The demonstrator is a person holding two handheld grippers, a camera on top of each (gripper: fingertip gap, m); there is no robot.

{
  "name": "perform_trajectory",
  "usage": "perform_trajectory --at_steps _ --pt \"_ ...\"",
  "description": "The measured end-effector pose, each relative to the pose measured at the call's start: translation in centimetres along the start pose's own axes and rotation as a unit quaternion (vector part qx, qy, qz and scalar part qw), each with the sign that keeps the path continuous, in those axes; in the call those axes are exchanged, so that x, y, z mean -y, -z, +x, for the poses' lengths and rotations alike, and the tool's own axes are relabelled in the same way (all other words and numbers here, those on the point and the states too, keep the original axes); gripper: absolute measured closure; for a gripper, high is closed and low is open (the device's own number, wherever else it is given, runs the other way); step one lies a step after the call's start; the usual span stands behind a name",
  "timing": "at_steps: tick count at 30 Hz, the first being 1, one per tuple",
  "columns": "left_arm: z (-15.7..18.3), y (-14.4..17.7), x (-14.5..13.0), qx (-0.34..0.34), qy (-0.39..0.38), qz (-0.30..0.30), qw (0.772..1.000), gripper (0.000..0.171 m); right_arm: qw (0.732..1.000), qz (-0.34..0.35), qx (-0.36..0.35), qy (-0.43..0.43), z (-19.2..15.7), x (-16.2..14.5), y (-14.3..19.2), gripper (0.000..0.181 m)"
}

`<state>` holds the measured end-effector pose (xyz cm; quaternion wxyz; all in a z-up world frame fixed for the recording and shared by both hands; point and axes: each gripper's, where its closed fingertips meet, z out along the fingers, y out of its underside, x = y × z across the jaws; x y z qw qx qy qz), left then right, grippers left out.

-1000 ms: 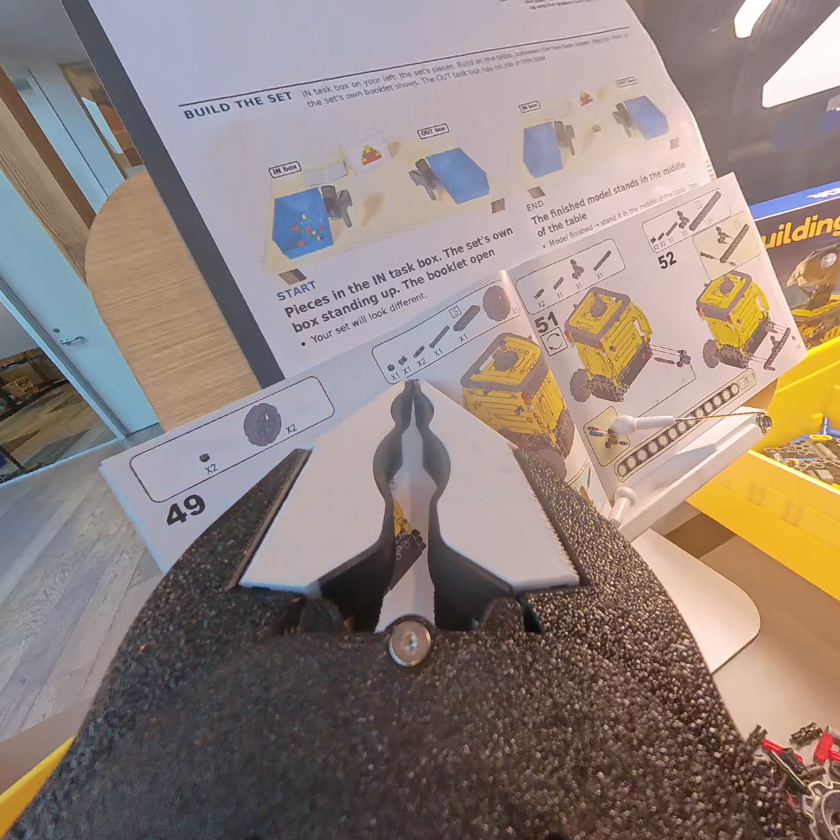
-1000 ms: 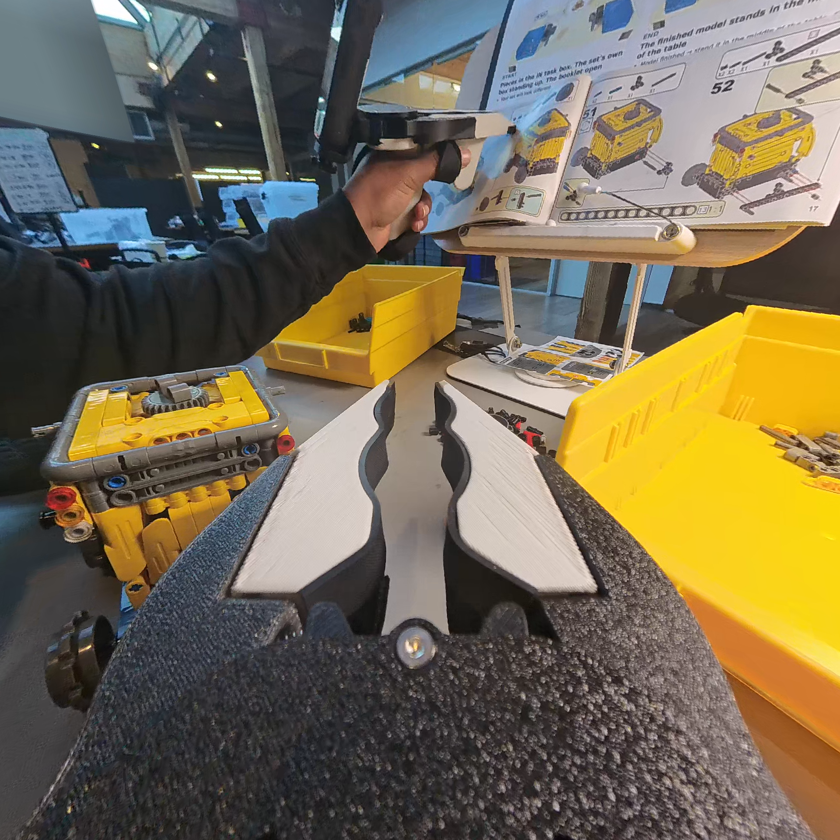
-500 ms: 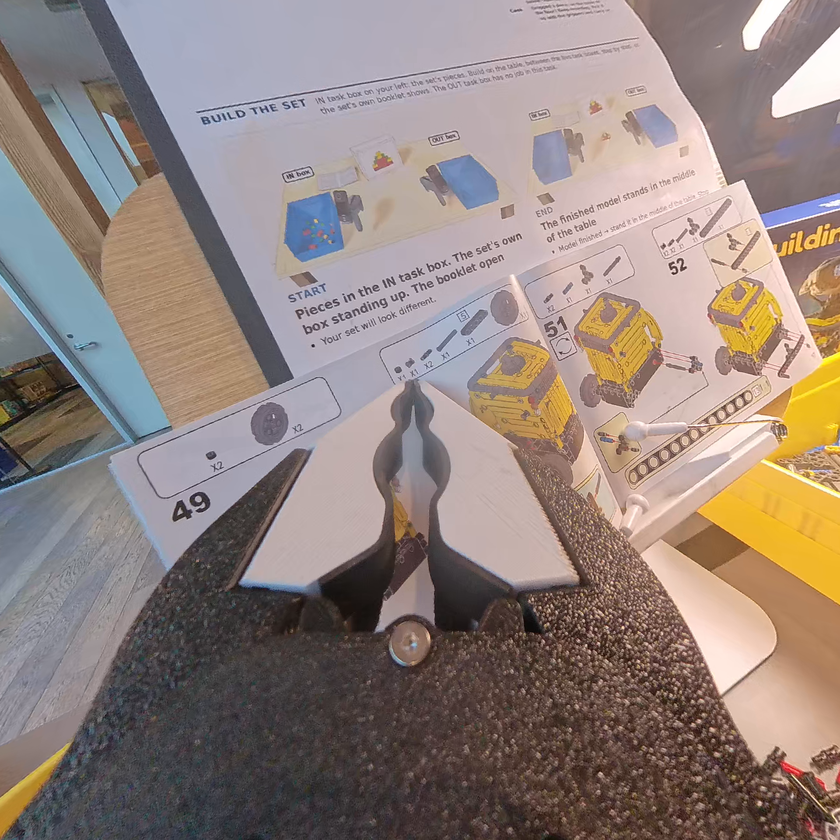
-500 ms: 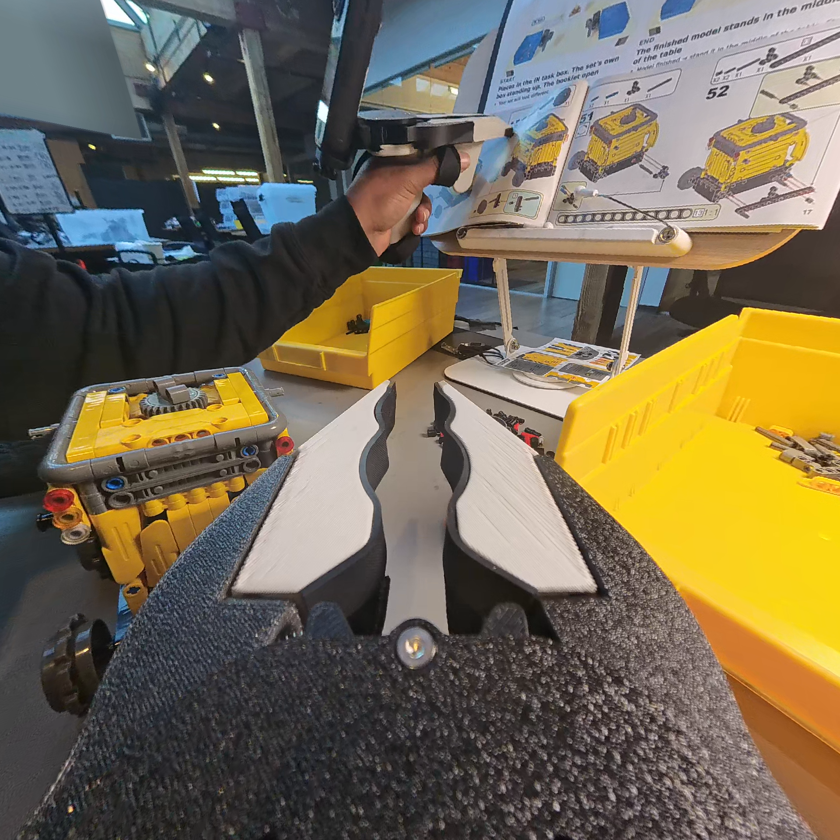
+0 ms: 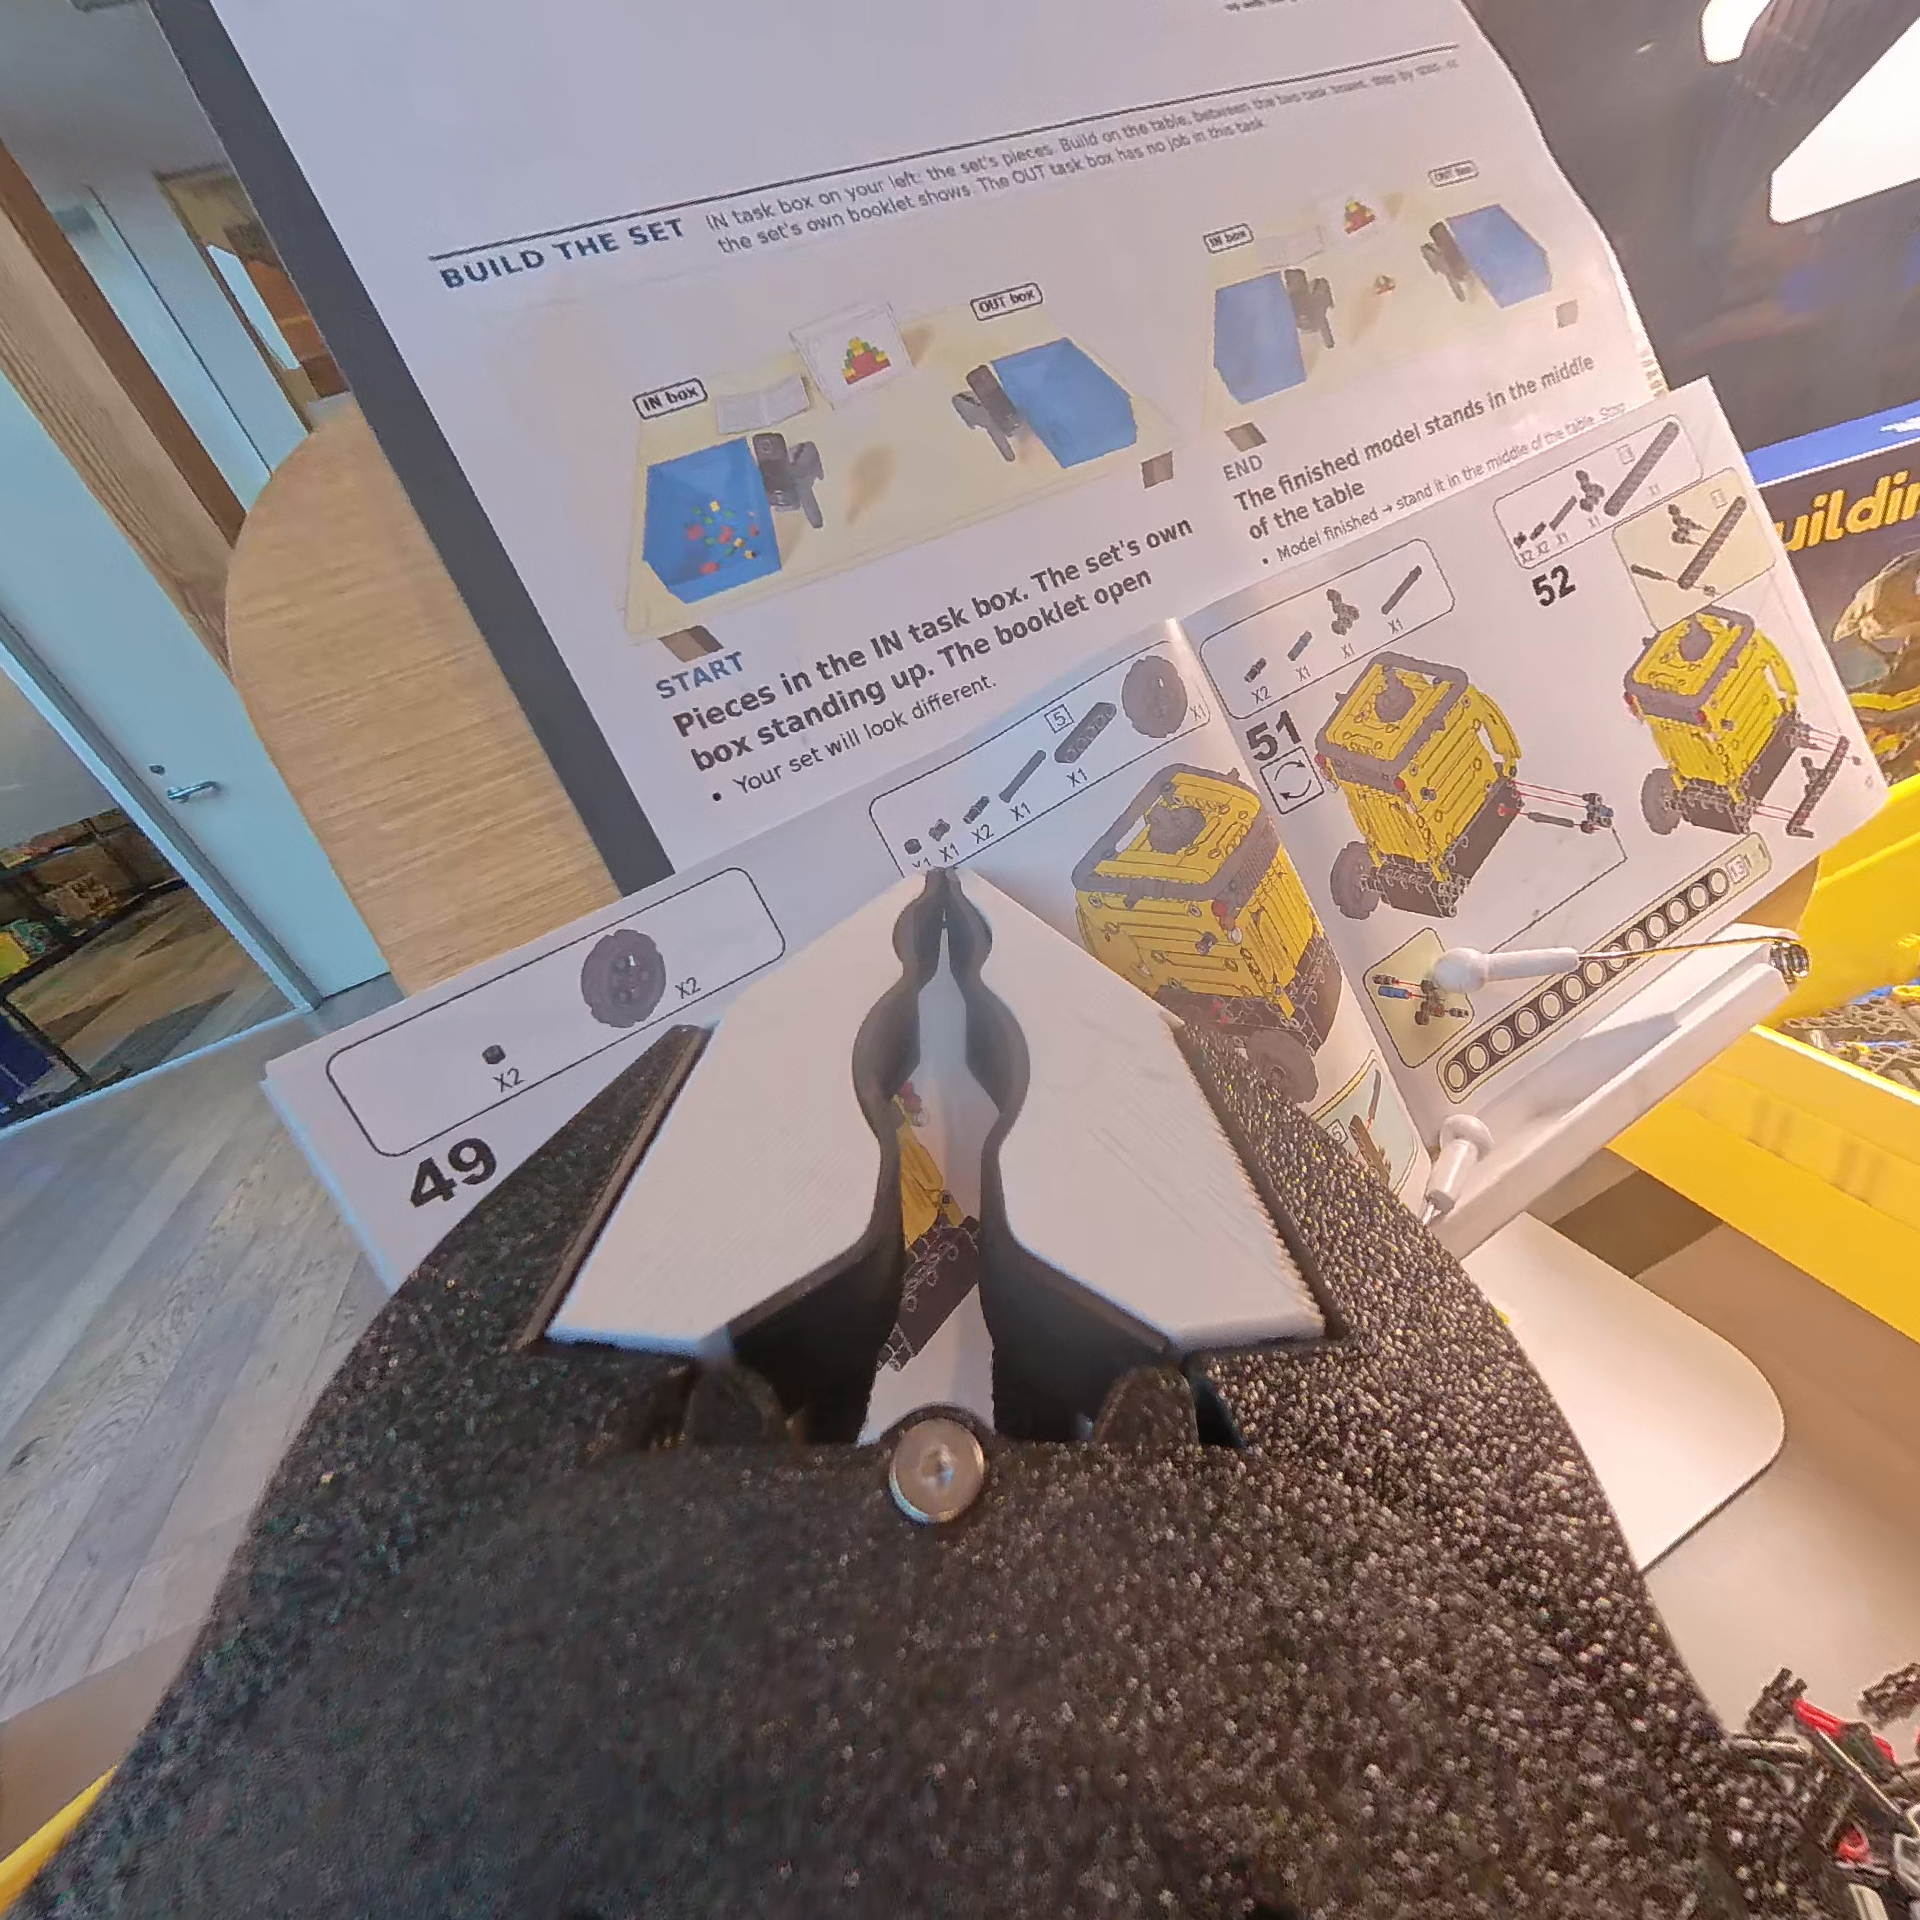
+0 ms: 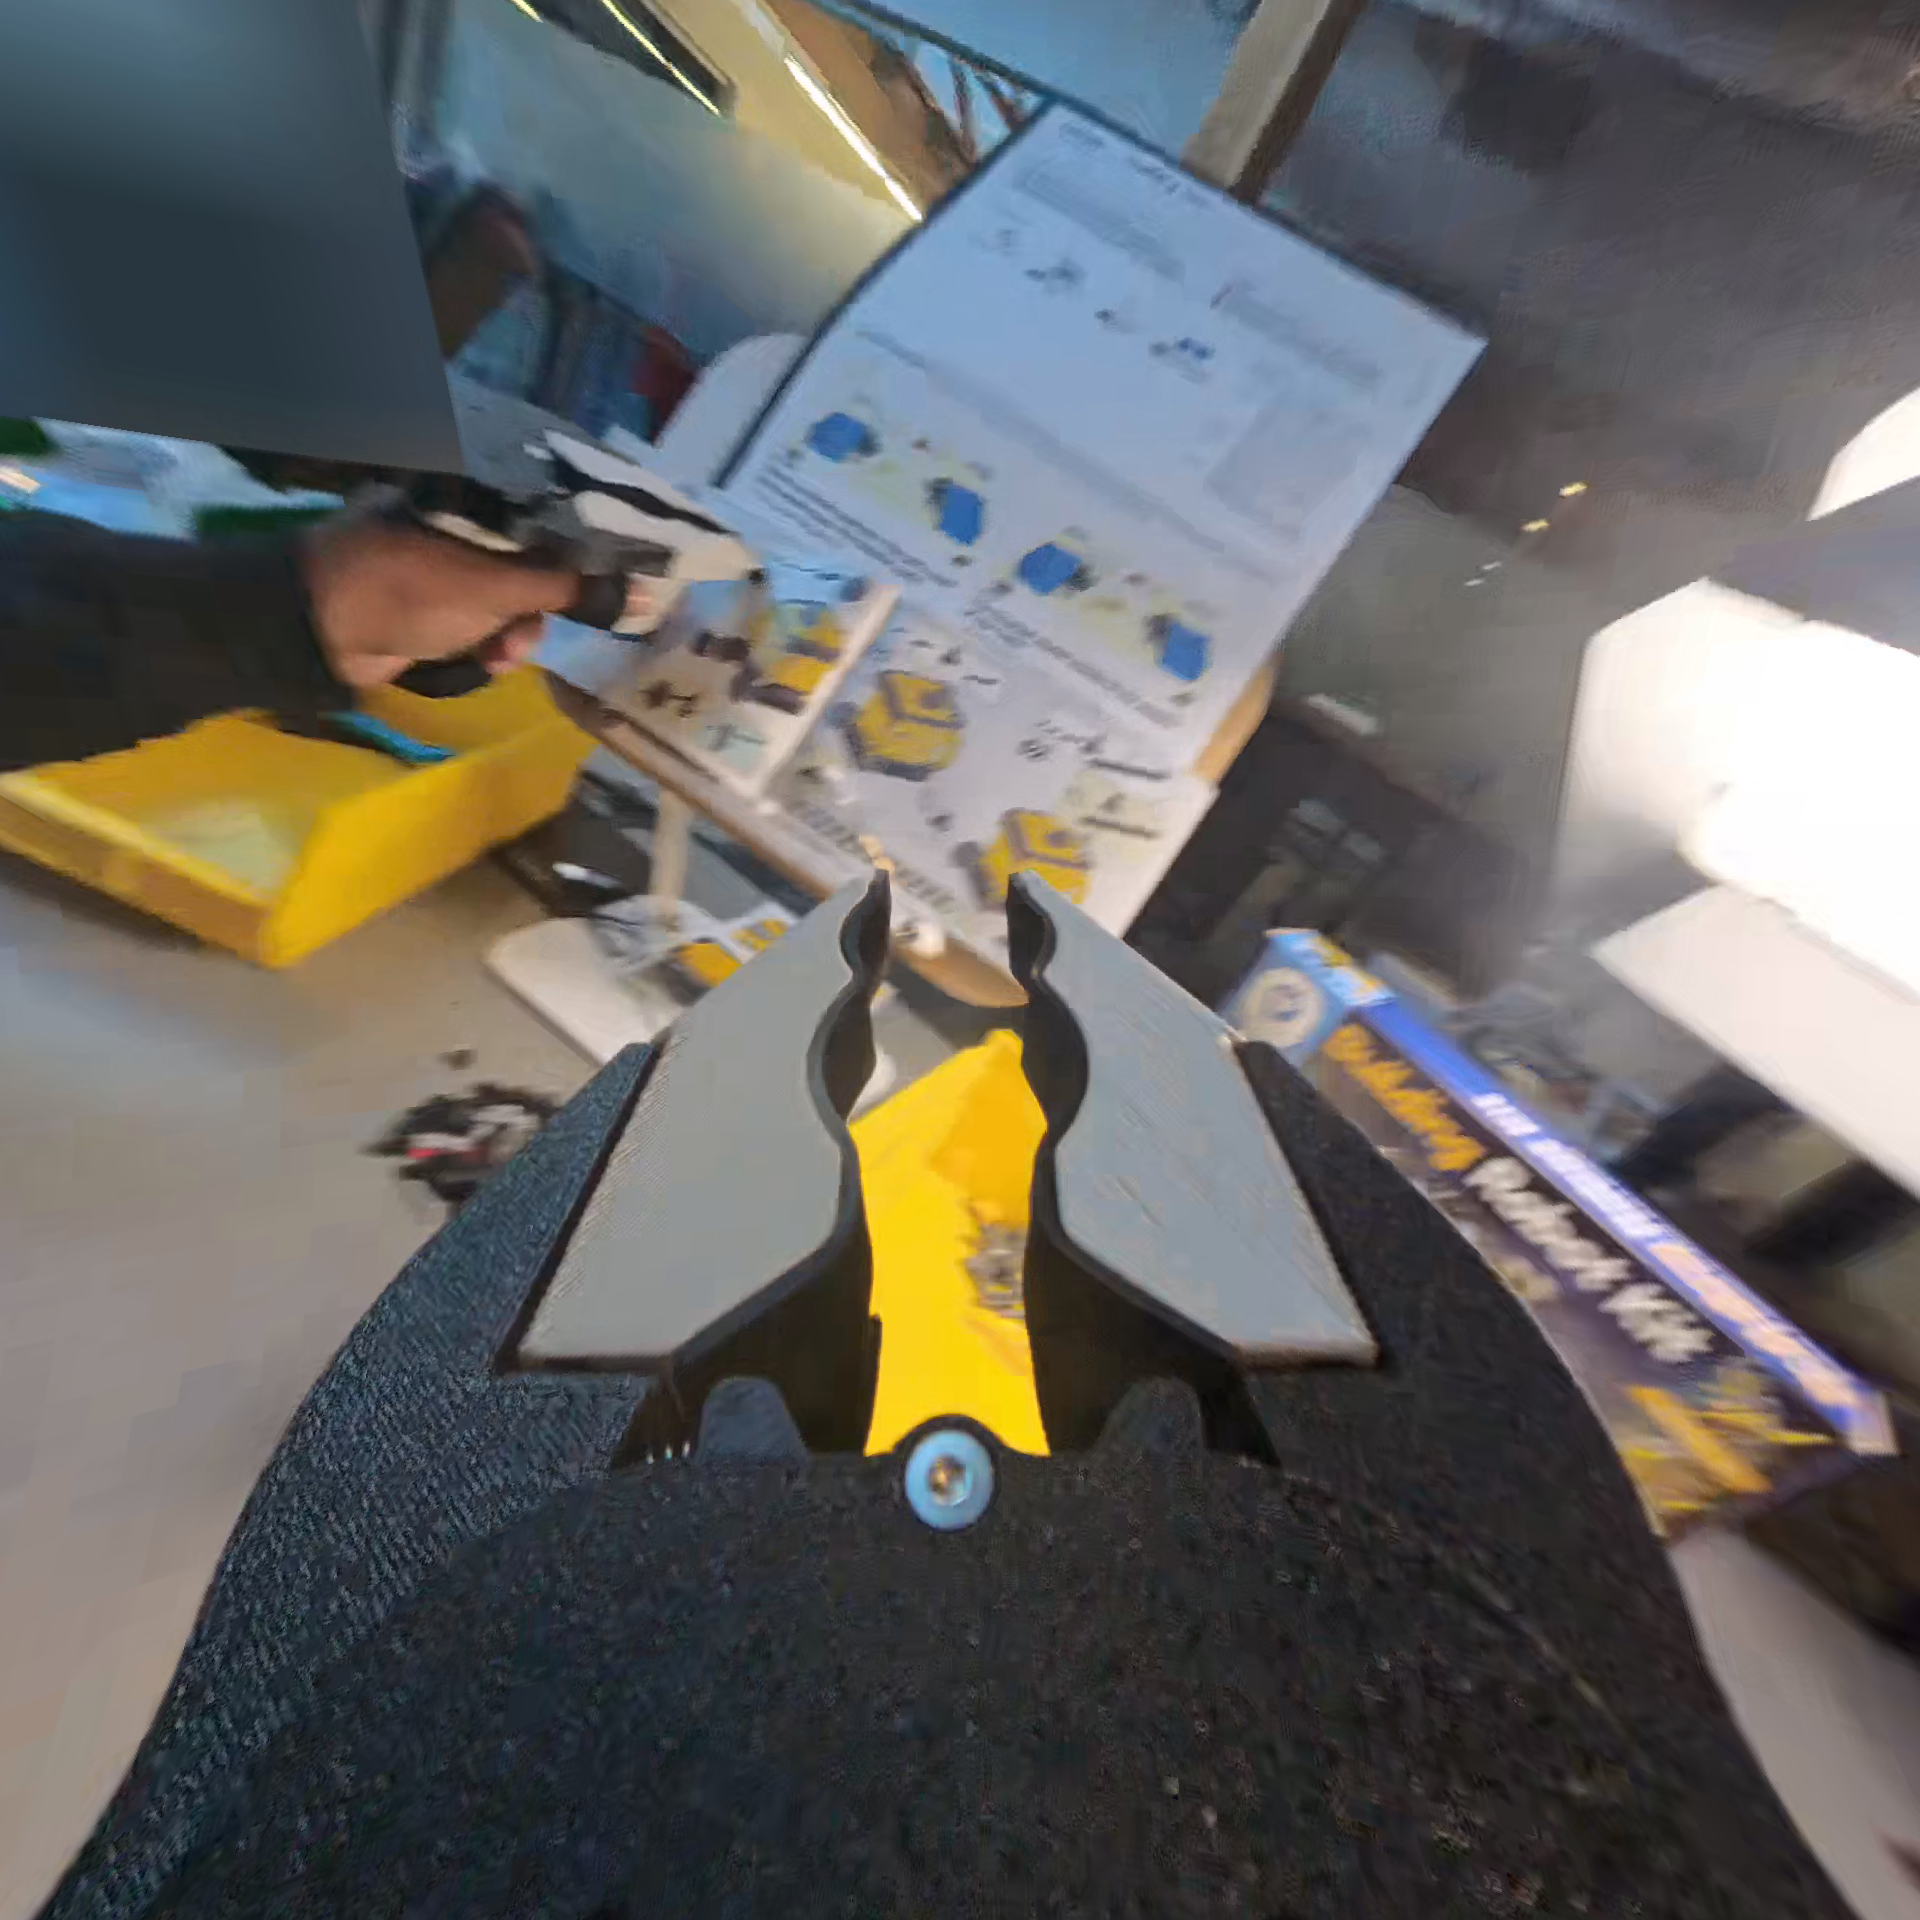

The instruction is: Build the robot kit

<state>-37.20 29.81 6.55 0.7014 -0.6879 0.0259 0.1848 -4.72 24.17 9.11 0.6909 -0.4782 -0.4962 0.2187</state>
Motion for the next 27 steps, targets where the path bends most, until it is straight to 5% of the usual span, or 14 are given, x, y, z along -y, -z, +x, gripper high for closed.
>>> perform_trajectory --at_steps 4,10,13,27 --pt "0.0 -0.1 0.0 0.007 -0.009 -0.004 1.0 0.171 0.998 -0.054 -0.038 0.009 7.2 2.1 -3.8 0.148" --pt "0.0 -0.3 0.1 0.009 0.0 -0.015 1.0 0.171 0.976 -0.072 -0.204 -0.001 16.2 -0.4 -12.5 0.107" --pt "0.0 -0.1 0.2 0.004 0.009 -0.02 1.0 0.171 0.965 -0.063 -0.254 0.01 19.5 -1.0 -15.6 0.101" --pt "-0.8 0.4 -0.1 0.009 0.004 -0.022 1.0 0.171 0.978 -0.04 -0.205 -0.014 19.9 1.5 -21.3 0.104"
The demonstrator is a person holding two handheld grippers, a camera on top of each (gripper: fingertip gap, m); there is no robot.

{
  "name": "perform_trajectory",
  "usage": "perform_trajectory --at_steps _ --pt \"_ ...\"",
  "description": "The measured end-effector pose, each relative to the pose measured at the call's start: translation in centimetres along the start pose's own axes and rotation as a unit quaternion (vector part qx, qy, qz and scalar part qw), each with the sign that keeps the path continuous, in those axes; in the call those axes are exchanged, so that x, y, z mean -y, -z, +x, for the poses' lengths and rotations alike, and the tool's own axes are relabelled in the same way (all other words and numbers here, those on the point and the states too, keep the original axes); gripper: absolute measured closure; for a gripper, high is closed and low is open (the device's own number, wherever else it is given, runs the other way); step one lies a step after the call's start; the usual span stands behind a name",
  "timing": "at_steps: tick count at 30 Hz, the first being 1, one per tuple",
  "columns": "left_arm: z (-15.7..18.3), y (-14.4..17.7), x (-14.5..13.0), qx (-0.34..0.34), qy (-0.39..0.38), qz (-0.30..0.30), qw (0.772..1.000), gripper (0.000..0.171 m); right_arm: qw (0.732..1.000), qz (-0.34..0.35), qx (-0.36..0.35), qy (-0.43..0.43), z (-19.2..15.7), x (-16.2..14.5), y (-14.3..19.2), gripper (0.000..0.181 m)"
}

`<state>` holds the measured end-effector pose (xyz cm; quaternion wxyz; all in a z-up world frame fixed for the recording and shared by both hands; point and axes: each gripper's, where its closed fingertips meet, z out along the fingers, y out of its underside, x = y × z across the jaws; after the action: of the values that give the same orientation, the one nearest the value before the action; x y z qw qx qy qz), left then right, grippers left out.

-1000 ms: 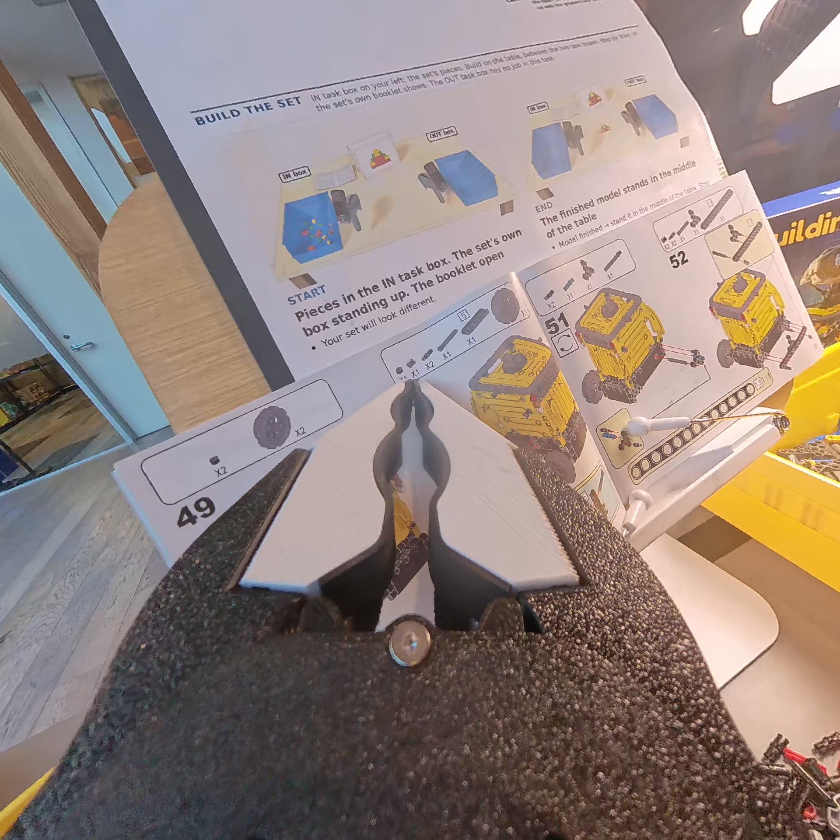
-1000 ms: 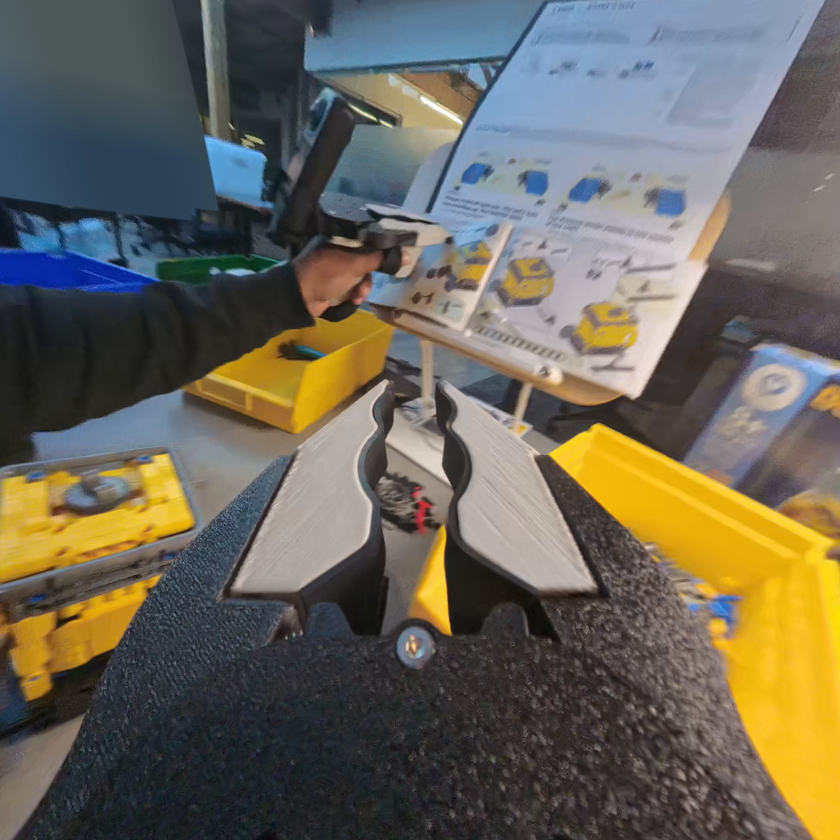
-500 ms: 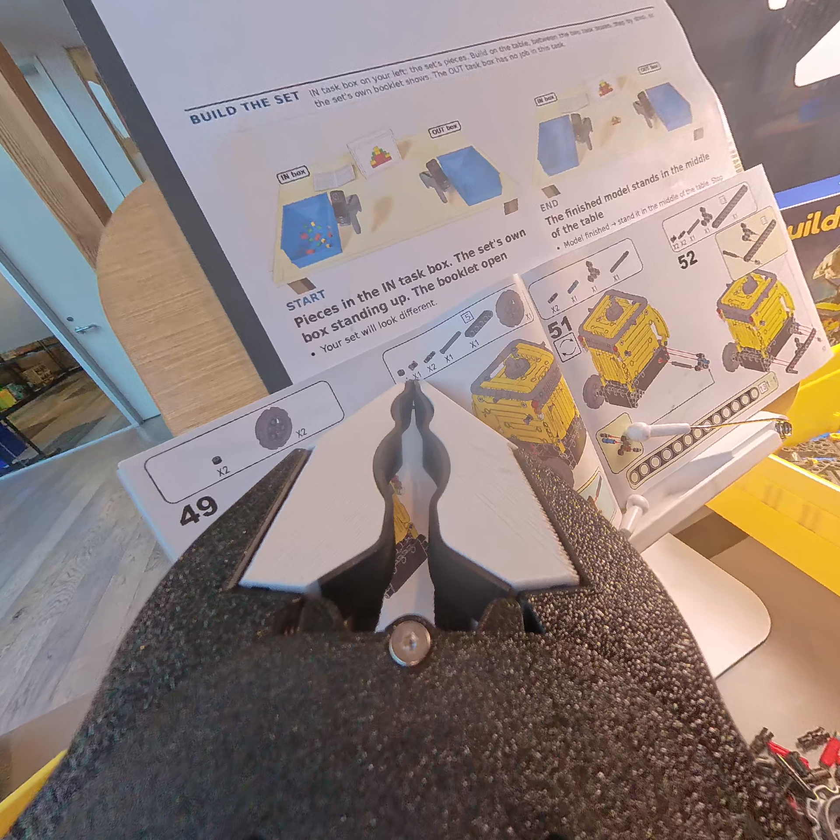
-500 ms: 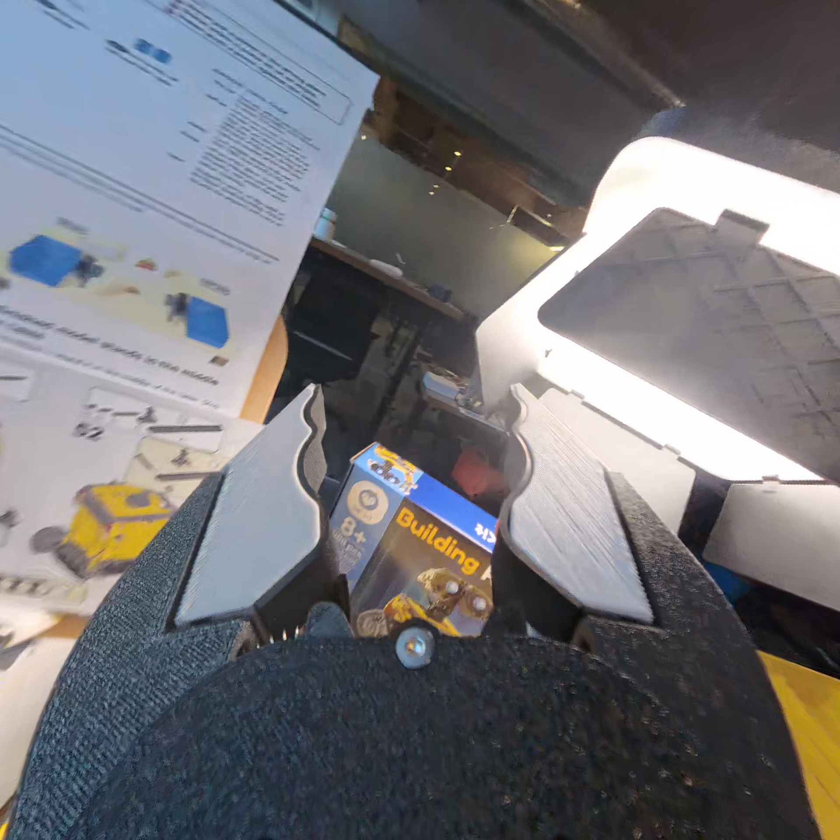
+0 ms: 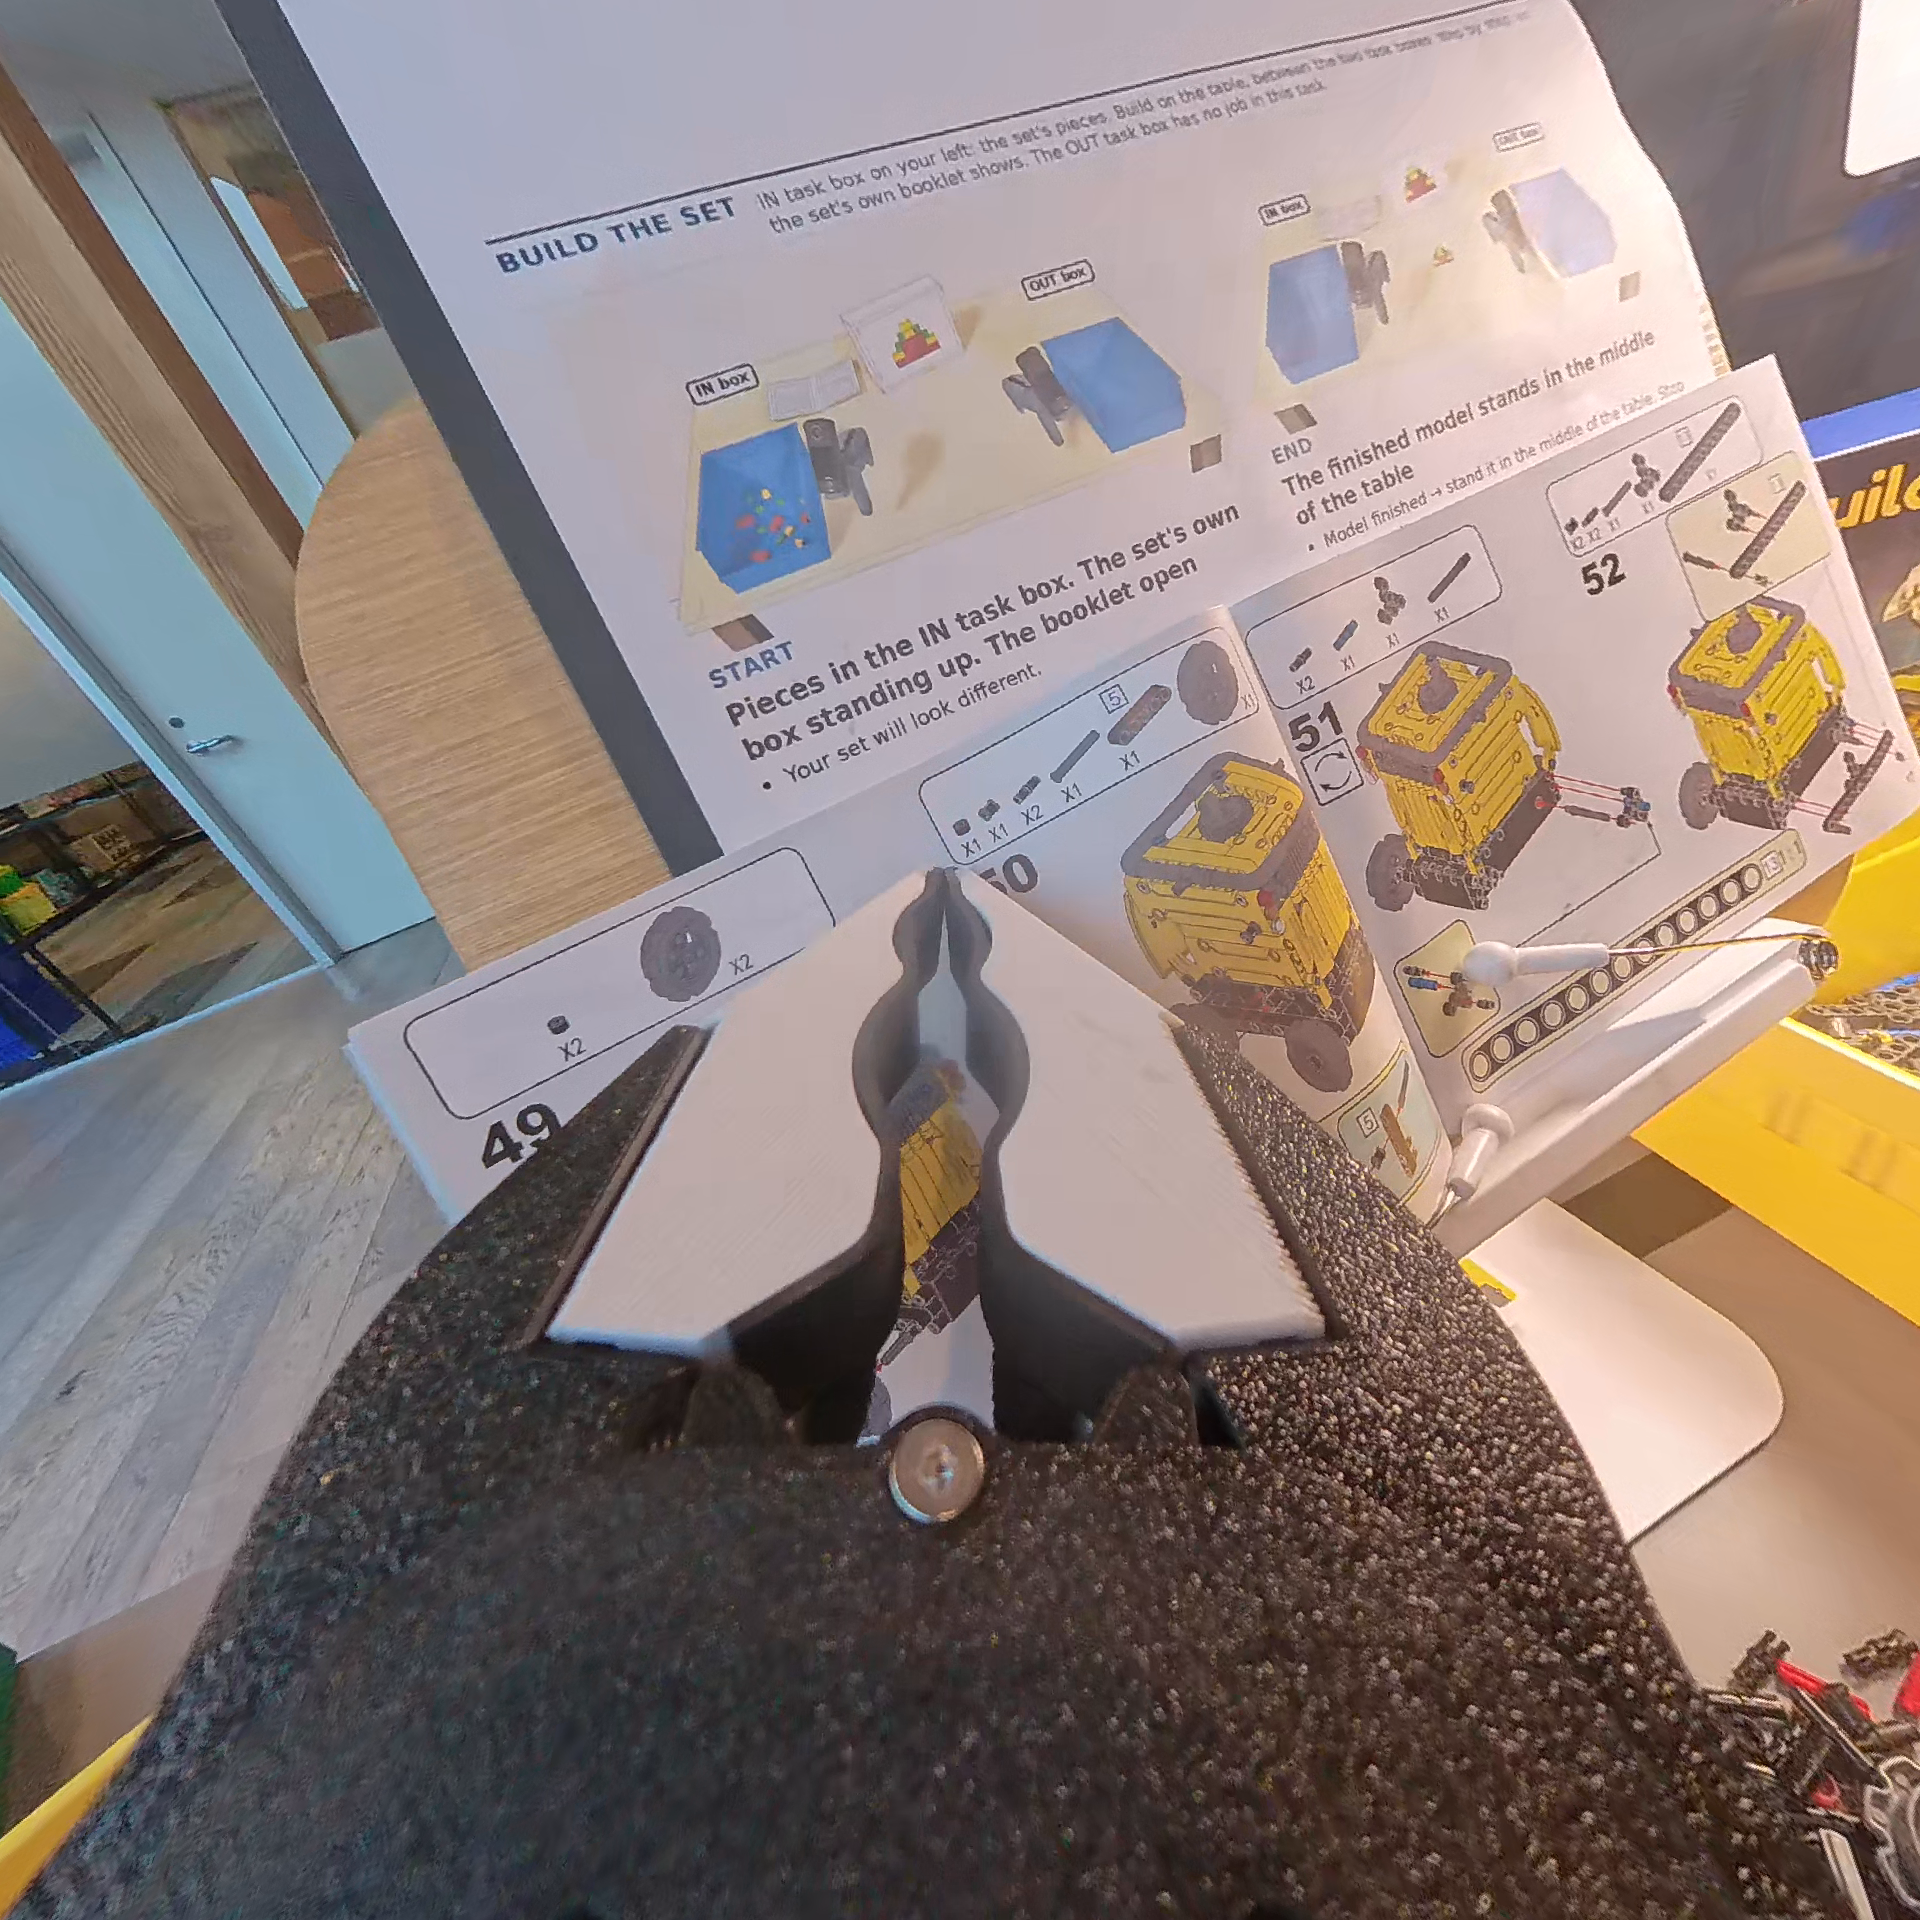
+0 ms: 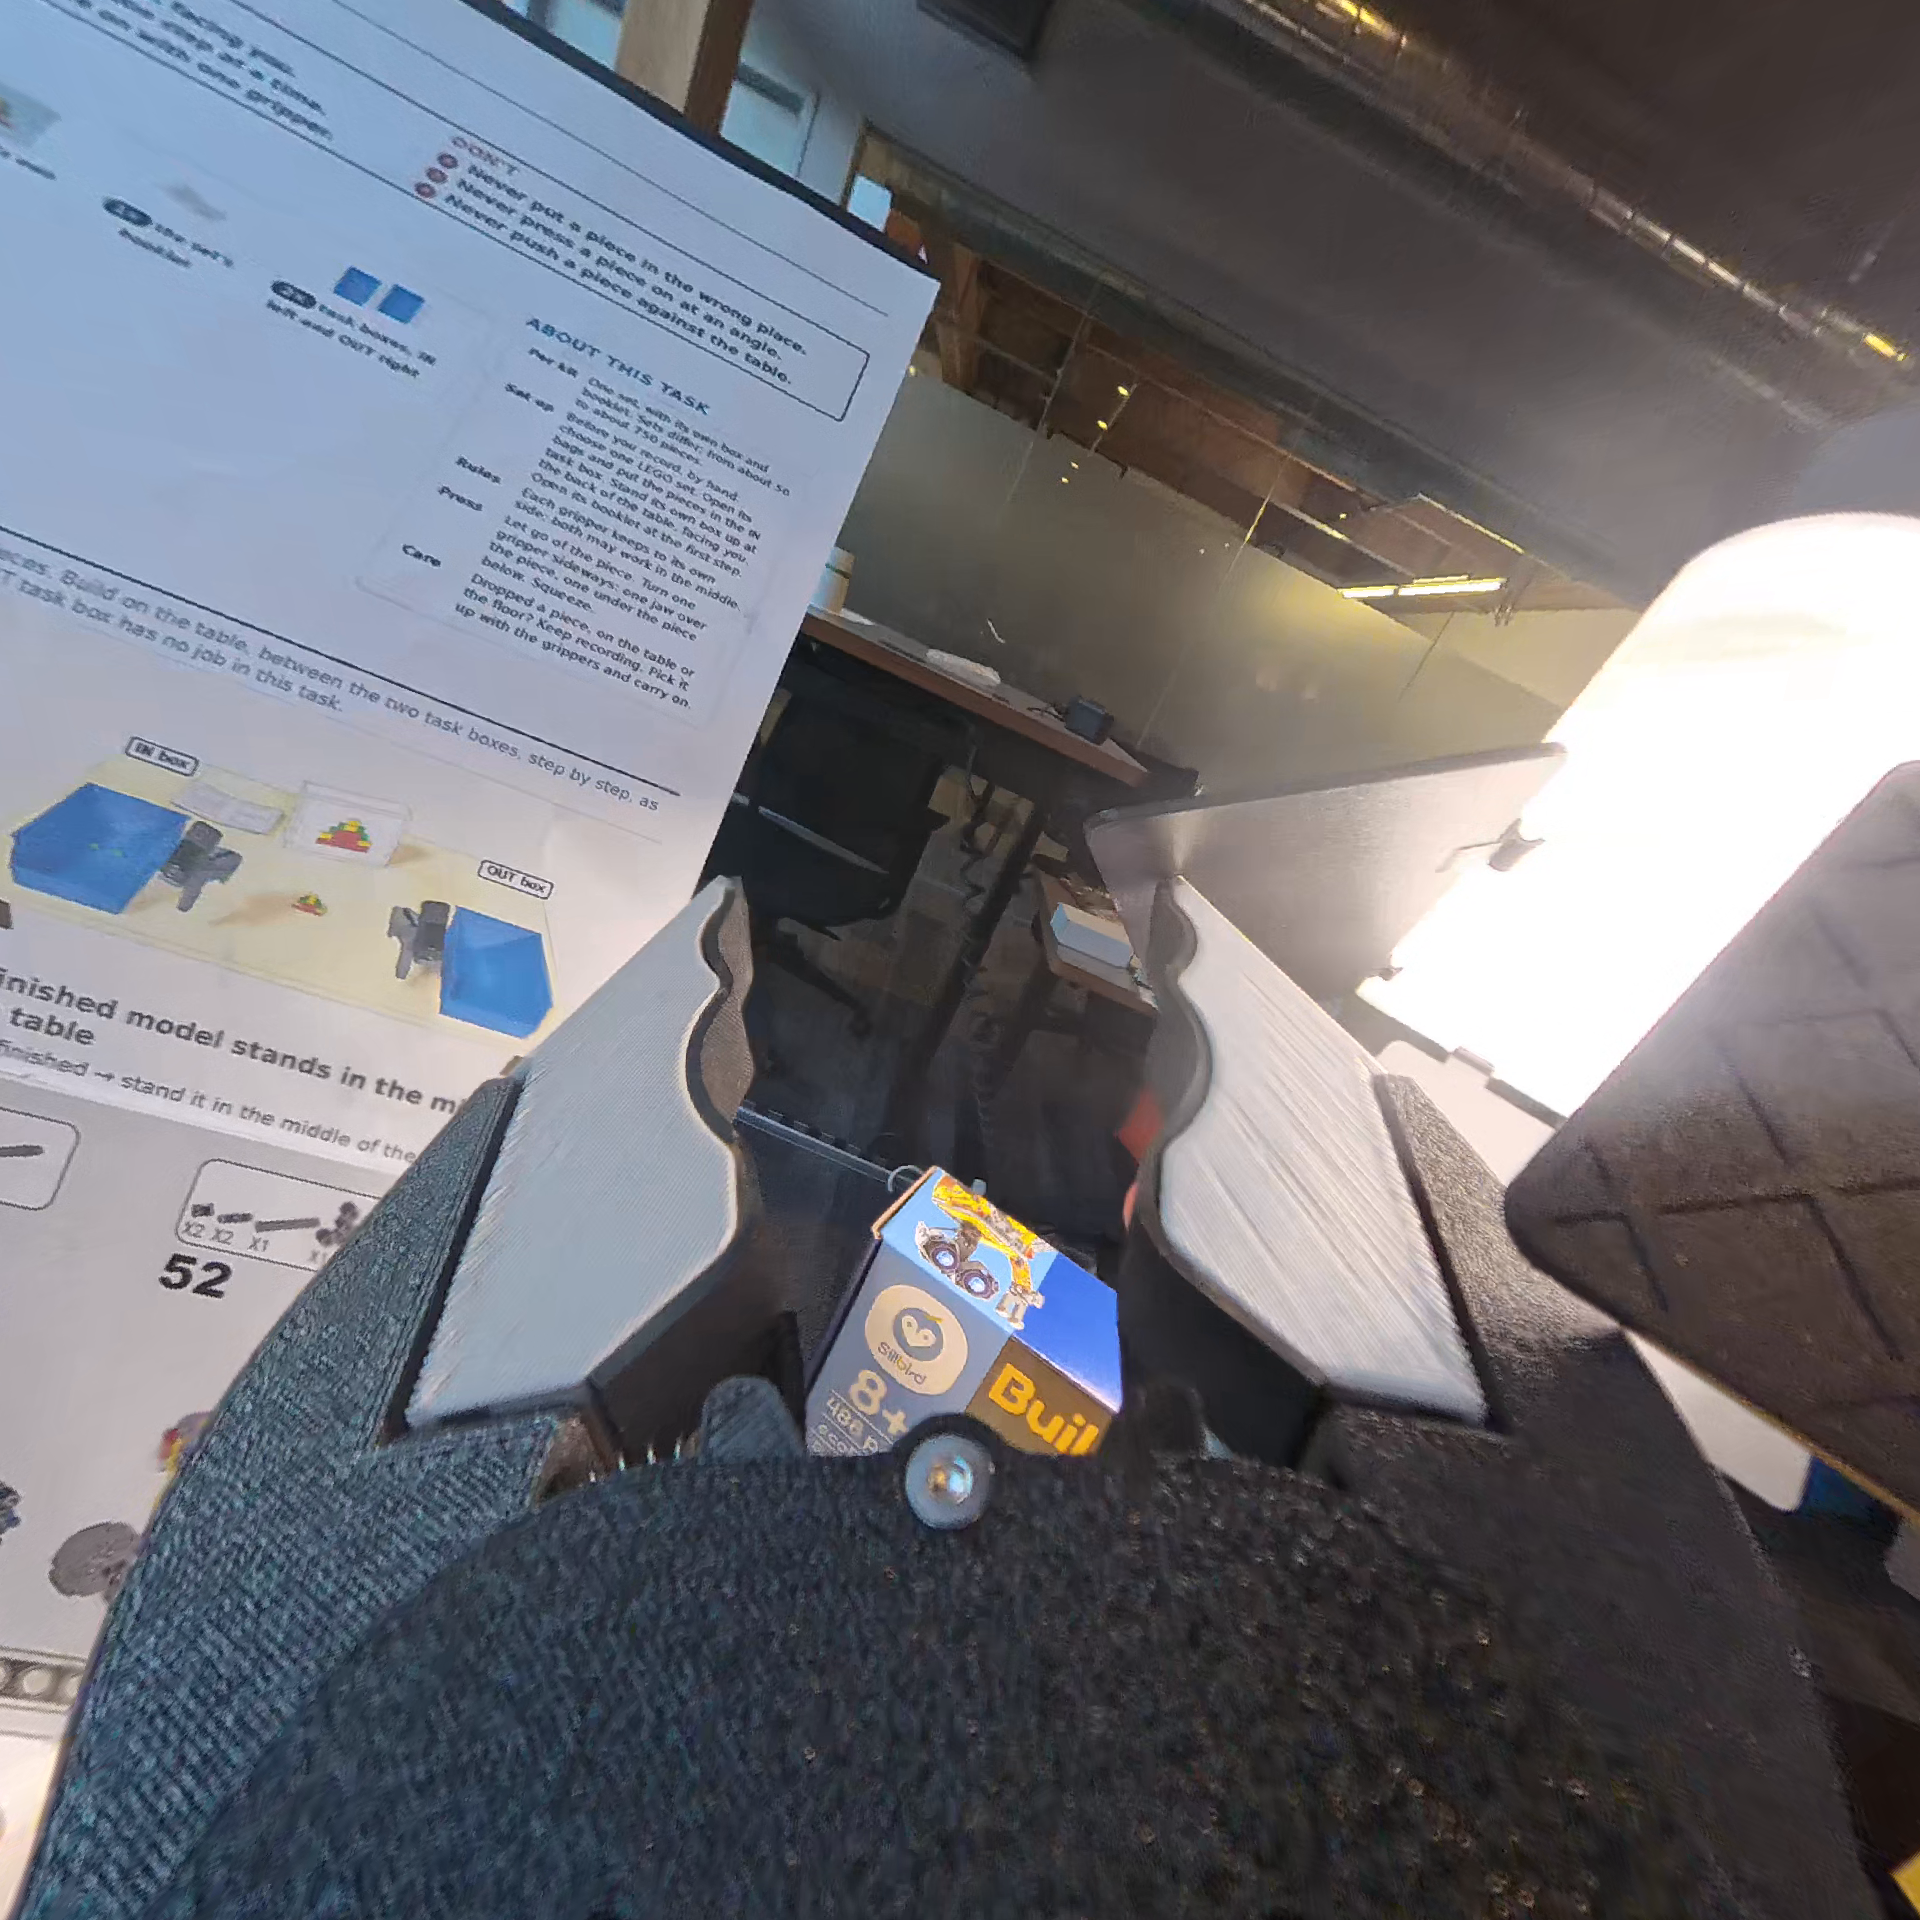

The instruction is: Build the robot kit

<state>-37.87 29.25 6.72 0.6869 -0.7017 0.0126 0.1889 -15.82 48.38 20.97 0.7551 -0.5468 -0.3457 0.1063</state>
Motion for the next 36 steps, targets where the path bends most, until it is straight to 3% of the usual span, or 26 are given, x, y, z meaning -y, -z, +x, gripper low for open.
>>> perform_trajectory --at_steps 5,9,13,17,26,28,32,36 --pt "0.0 0.1 0.0 -0.004 -0.003 0.001 1.0 0.171 0.999 0.01 0.03 -0.026 -1.6 -0.7 2.2 0.106" --pt "-0.1 0.0 0.0 -0.006 -0.008 0.002 1.0 0.171 0.99 -0.011 0.135 -0.024 -7.5 -3.6 5.6 0.114" --pt "0.0 -0.1 0.2 -0.005 -0.012 0.001 1.0 0.171 0.974 -0.074 0.213 0.013 -13.7 -9.2 7.5 0.15" --pt "0.0 0.2 0.4 -0.007 -0.017 -0.002 1.0 0.171 0.971 -0.128 0.197 0.052 -15.5 -14.3 6.5 0.176" --pt "0.3 1.2 0.4 -0.009 -0.022 -0.003 1.0 0.171 0.978 -0.106 0.176 0.032 -15.5 -14.6 5.1 0.181" --pt "0.4 1.2 0.5 -0.009 -0.023 -0.001 1.0 0.171 0.977 -0.105 0.182 0.024 -15.7 -14.3 5.7 0.173" --pt "0.5 1.3 0.8 -0.011 -0.023 0.005 1.0 0.171 0.976 -0.077 0.202 -0.016 -16.1 -12.4 8.5 0.167" --pt "0.8 1.3 1.3 -0.014 -0.021 0.013 1.0 0.171 0.968 -0.033 0.241 -0.055 -17.4 -9.5 13.9 0.166"
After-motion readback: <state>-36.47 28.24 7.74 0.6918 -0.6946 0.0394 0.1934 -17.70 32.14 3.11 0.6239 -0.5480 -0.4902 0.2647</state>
